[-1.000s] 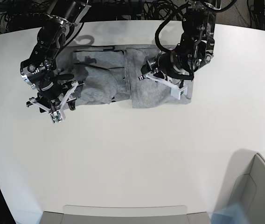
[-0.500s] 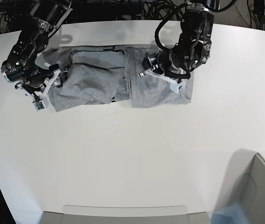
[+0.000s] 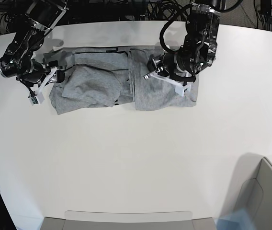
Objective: Fold the T-shirt properly
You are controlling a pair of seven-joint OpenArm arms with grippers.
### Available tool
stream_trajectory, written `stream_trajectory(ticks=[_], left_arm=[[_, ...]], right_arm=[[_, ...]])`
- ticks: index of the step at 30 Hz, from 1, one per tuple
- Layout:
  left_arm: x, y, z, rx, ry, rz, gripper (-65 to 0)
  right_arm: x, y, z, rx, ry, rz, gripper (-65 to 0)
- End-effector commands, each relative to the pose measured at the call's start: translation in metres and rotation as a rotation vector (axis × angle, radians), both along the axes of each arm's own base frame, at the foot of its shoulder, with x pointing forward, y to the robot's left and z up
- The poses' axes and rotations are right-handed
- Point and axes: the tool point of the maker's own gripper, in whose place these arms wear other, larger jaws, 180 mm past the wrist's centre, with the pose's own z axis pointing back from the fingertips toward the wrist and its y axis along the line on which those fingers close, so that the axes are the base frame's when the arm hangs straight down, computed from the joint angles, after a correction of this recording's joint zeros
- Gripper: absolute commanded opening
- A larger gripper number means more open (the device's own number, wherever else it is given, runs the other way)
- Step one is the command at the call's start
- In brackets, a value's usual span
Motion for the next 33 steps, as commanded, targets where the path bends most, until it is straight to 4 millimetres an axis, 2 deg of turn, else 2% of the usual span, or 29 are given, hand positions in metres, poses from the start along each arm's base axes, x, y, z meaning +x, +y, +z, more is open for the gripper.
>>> stream_trajectory(ticks=[1, 7, 14, 16, 18, 21, 23, 29, 33], left_arm=[[0.005, -0.002, 0.008, -0.019, -0.017, 0.001, -65.0], [0.005, -0.003, 0.008, -0.019, -0.018, -0.002, -65.0], [0.006, -0.002, 0.008, -0.019, -0.018, 0.001, -65.0], [0.006, -0.002, 0.008, -0.019, -0.017, 0.002, -65.0], [0.006, -0.002, 0.008, -0.019, -0.017, 0.002, -65.0], [0.006, -0.002, 0.008, -0.019, -0.019, 0.001, -65.0], [0.006, -0.003, 0.009, -0.021, -0.020, 0.000, -65.0], [0.002, -0.005, 0.009, -0.030, -0.011, -0.008, -65.0], [0.002, -0.008, 0.022, -0.042, -0.050, -0.015, -65.0]], right_arm=[[-0.010, -0.001, -0.011, -0.012, 0.063, 0.021, -29.5], [-0.026, 0.016, -0.040, 0.066, 0.163, 0.036, -29.5], [-0.046, 0.062, -0.059, 0.139, 0.235, 0.143, -30.1], [-0.049, 0.076, -0.059, 0.169, 0.235, 0.180, -34.1], [-0.050, 0.083, -0.058, 0.186, 0.231, 0.203, -41.9], [-0.043, 0.082, -0.055, 0.180, 0.216, 0.207, -56.1], [-0.035, 0.069, -0.051, 0.153, 0.201, 0.205, -64.2], [0.003, 0.030, -0.027, 0.064, 0.121, 0.199, -65.0], [0.033, 0.004, -0.003, -0.002, 0.057, 0.191, -65.0]])
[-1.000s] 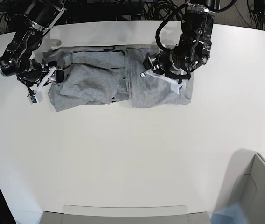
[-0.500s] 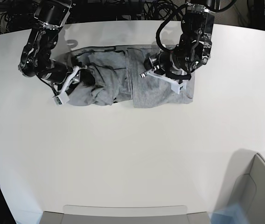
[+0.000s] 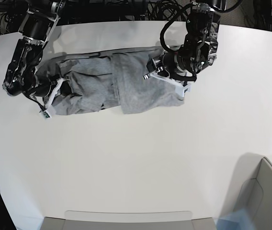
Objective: Fold the T-shirt properly
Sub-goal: 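Grasp the folded bundle with both grippers and flip it over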
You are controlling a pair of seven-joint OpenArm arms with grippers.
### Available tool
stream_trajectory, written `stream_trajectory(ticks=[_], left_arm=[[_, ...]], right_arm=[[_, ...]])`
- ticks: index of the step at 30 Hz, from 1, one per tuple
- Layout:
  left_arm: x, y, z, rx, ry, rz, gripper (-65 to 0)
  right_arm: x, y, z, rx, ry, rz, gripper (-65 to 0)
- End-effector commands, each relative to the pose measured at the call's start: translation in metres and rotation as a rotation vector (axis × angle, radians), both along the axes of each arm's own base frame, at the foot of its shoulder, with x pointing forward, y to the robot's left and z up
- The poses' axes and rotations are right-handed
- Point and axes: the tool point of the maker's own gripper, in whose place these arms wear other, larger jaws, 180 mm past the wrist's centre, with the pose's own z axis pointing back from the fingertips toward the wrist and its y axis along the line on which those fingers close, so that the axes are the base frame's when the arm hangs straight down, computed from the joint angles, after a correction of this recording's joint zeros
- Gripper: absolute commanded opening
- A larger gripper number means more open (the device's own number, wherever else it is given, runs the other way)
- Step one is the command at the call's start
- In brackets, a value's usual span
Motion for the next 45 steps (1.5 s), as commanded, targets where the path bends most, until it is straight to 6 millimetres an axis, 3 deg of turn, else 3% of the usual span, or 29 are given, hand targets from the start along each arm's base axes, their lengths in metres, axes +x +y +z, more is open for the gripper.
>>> stream_trajectory(ticks=[1, 6, 11, 13, 17, 22, 28, 33, 36, 37, 42, 45], left_arm=[[0.000, -0.005, 0.011, -0.032, -0.019, -0.005, -65.0], [-0.005, -0.004, 0.017, -0.035, -0.034, 0.000, -65.0], [-0.021, 0.023, 0.002, 0.008, 0.021, 0.052, -65.0], [-0.027, 0.041, -0.004, 0.037, 0.042, 0.084, -65.0], [-0.043, 0.073, -0.015, 0.097, 0.085, 0.130, -65.0], [-0.051, 0.102, -0.020, 0.149, 0.104, 0.177, -65.0], [-0.051, 0.108, -0.020, 0.162, 0.103, 0.180, -65.0], [-0.050, 0.106, -0.020, 0.160, 0.102, 0.174, -65.0], [-0.050, 0.106, -0.020, 0.160, 0.103, 0.173, -65.0], [-0.050, 0.106, -0.020, 0.160, 0.103, 0.173, -65.0], [-0.050, 0.106, -0.020, 0.161, 0.102, 0.173, -65.0], [-0.052, 0.107, -0.022, 0.163, 0.109, 0.176, -65.0]], right_arm=[[-0.001, -0.026, 0.004, -0.103, 0.029, 0.013, -65.0], [0.030, -0.045, 0.034, -0.147, -0.052, 0.001, -65.0], [0.053, -0.033, 0.067, -0.179, -0.171, 0.033, -65.0], [0.057, -0.003, 0.081, -0.194, -0.234, 0.109, -65.0], [0.043, 0.054, 0.092, -0.175, -0.283, 0.178, -65.0], [0.020, 0.108, 0.084, -0.100, -0.245, 0.216, -65.0], [0.008, 0.163, 0.093, -0.042, -0.247, 0.289, -65.0], [-0.002, 0.200, 0.080, -0.006, -0.145, 0.283, -65.0], [-0.004, 0.211, 0.073, 0.002, -0.086, 0.242, -65.0], [-0.006, 0.215, 0.074, 0.003, -0.081, 0.241, -63.4], [-0.018, 0.234, 0.084, 0.016, -0.112, 0.302, -39.3], [-0.032, 0.253, 0.093, 0.027, -0.140, 0.384, -32.8]])
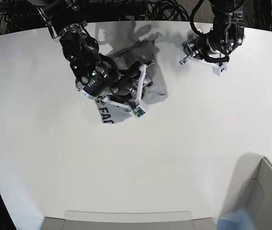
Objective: Fold the T-shirt properly
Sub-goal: 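Grasp the folded bundle with both grippers and flip it over, then lower the bundle onto the table and release the right gripper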
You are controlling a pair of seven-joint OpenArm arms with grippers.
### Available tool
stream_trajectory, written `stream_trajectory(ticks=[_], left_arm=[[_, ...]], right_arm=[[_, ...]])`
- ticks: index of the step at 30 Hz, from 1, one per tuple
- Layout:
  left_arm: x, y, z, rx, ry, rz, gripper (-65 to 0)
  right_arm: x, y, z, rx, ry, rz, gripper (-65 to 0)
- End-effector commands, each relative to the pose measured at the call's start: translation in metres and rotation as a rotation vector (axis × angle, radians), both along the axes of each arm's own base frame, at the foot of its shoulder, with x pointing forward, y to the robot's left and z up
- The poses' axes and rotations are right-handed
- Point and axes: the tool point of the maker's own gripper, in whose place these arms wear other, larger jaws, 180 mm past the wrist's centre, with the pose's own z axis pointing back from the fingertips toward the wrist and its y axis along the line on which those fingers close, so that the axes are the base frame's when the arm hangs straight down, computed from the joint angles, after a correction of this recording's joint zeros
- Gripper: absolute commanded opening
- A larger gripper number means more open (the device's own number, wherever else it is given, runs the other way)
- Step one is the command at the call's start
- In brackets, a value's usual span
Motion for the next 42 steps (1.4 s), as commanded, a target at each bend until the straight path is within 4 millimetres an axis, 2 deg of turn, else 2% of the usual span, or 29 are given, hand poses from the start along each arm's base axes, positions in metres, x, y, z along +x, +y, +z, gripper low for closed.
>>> stream_trajectory(ticks=[1, 5, 9, 10, 13, 16, 19, 22, 26, 28, 30, 32, 37, 40, 42], left_arm=[[0.001, 0.000, 0.003, -0.010, 0.000, 0.002, -65.0], [-0.006, 0.004, -0.008, -0.009, 0.042, 0.015, -65.0], [-0.008, 0.005, -0.013, -0.008, 0.058, 0.022, -65.0], [-0.008, 0.005, -0.013, -0.008, 0.059, 0.024, -65.0], [-0.007, 0.006, -0.012, -0.006, 0.054, 0.025, -65.0], [-0.002, 0.007, -0.010, -0.002, 0.039, 0.026, -65.0], [0.020, 0.001, 0.004, -0.010, -0.030, 0.012, -65.0], [0.045, -0.008, 0.027, -0.022, -0.124, -0.010, -65.0], [0.071, -0.048, 0.060, -0.058, -0.249, -0.137, -65.0], [0.073, -0.082, 0.069, -0.091, -0.278, -0.247, -65.0], [0.070, -0.113, 0.075, -0.116, -0.294, -0.358, -65.0], [0.062, -0.140, 0.079, -0.135, -0.303, -0.458, -65.0], [0.037, -0.181, 0.078, -0.166, -0.296, -0.624, -65.0], [0.021, -0.190, 0.053, -0.145, -0.213, -0.695, -65.0], [0.015, -0.186, 0.028, -0.114, -0.132, -0.704, -65.0]], right_arm=[[0.000, 0.012, 0.014, 0.032, -0.031, 0.029, -32.2], [-0.017, 0.029, 0.023, 0.045, -0.061, 0.110, -32.3], [-0.016, 0.031, 0.038, 0.068, -0.110, 0.117, -32.3], [-0.012, 0.026, 0.041, 0.065, -0.124, 0.105, -32.3], [0.015, -0.003, 0.056, 0.072, -0.177, -0.005, -32.3], [0.044, -0.047, 0.063, 0.055, -0.210, -0.153, -32.4], [0.059, -0.091, 0.063, 0.001, -0.231, -0.251, -34.2], [0.064, -0.127, 0.056, -0.071, -0.228, -0.302, -42.5], [0.067, -0.177, 0.033, -0.148, -0.158, -0.416, -58.1], [0.068, -0.201, 0.018, -0.168, -0.101, -0.488, -64.9], [0.065, -0.220, 0.002, -0.202, -0.044, -0.525, -65.0], [0.061, -0.230, -0.013, -0.225, 0.009, -0.542, -65.0], [0.058, -0.228, -0.034, -0.212, -0.021, -0.475, -65.0], [0.053, -0.219, -0.045, -0.203, -0.026, -0.394, -65.0], [0.048, -0.207, -0.053, -0.200, -0.007, -0.354, -65.0]])
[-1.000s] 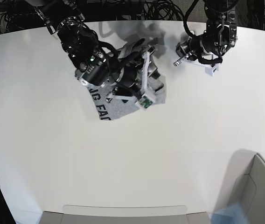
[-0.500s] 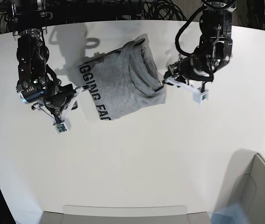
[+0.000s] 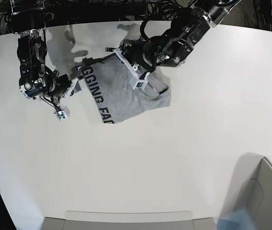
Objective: Fold the T-shirt properly
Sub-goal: 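Lower the bundle onto the table and release the right gripper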
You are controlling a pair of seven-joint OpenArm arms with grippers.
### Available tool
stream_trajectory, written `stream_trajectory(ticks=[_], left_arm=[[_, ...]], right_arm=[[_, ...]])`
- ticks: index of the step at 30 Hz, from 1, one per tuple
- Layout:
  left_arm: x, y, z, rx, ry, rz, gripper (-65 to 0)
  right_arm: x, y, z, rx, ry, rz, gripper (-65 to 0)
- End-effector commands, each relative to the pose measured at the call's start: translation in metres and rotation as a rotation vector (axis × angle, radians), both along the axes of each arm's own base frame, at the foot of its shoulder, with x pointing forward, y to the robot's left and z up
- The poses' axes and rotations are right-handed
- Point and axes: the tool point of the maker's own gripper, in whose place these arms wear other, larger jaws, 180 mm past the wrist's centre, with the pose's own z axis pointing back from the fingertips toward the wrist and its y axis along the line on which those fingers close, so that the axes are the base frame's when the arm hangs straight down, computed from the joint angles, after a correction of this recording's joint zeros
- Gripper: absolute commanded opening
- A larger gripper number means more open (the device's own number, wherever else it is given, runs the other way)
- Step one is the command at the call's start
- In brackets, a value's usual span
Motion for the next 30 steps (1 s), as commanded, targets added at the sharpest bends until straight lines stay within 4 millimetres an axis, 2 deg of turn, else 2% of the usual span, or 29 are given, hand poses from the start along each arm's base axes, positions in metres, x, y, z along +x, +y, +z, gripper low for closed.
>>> stream_trajectory(ticks=[1, 4, 8, 12, 14, 16, 19, 23, 26, 27, 30], left_arm=[[0.001, 0.002, -0.003, 0.015, 0.012, 0.002, -65.0], [0.003, 0.010, -0.011, 0.037, 0.031, 0.020, -65.0], [0.025, 0.044, -0.014, 0.076, 0.014, 0.112, -65.0], [0.065, 0.098, -0.015, 0.109, 0.000, 0.314, -65.0], [0.106, 0.127, -0.005, 0.113, -0.056, 0.437, -65.0], [0.132, 0.145, 0.006, 0.107, -0.103, 0.508, -65.0], [0.142, 0.148, 0.021, 0.085, -0.145, 0.528, -65.0], [0.143, 0.141, 0.040, 0.054, -0.209, 0.517, -65.0], [0.124, 0.128, 0.047, 0.026, -0.222, 0.475, -65.0], [0.117, 0.118, 0.052, 0.010, -0.235, 0.445, -65.0], [0.093, 0.084, 0.059, -0.023, -0.245, 0.327, -65.0]], right_arm=[[0.011, 0.010, 0.012, 0.018, -0.050, 0.035, -65.0], [-0.001, 0.033, 0.006, 0.019, -0.025, 0.115, -65.0], [-0.028, 0.067, 0.001, 0.036, -0.006, 0.238, -65.0], [-0.061, 0.106, 0.005, 0.069, 0.001, 0.375, -65.0], [-0.075, 0.120, 0.012, 0.090, -0.009, 0.425, -65.0], [-0.080, 0.123, 0.021, 0.103, -0.034, 0.436, -65.0], [-0.076, 0.105, 0.035, 0.081, -0.081, 0.405, -65.0], [-0.047, 0.056, 0.054, 0.026, -0.164, 0.252, -65.0], [-0.016, 0.013, 0.072, -0.013, -0.235, 0.104, -65.0], [-0.006, 0.003, 0.077, -0.021, -0.254, 0.073, -65.0], [0.014, -0.015, 0.074, -0.037, -0.248, 0.025, -65.0]])
